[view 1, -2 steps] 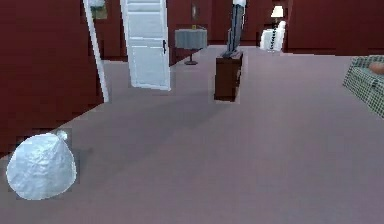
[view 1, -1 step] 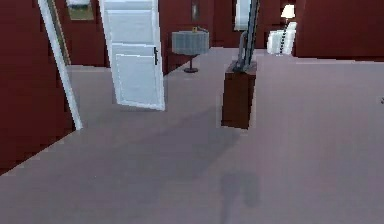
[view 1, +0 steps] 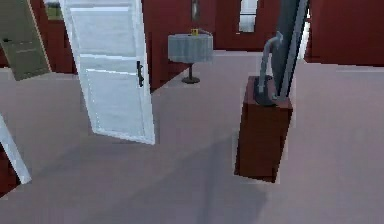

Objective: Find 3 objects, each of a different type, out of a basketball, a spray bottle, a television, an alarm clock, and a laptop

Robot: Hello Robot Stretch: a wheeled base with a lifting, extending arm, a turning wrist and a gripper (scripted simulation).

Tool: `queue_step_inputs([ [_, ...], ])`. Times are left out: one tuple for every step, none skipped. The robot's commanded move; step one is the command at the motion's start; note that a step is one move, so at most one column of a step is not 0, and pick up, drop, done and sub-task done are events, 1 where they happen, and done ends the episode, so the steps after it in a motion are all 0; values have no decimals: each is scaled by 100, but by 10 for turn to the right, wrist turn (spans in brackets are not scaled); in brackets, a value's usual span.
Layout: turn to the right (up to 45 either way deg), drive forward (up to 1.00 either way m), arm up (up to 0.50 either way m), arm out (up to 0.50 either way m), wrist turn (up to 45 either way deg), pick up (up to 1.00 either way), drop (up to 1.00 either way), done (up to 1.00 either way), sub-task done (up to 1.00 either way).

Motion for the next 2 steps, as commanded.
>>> queue_step_inputs([
  [0, 70, 0, 0, 0, 0, 0, 0, 0],
  [300, 0, 0, 0, 0, 0, 0, 0, 0],
])
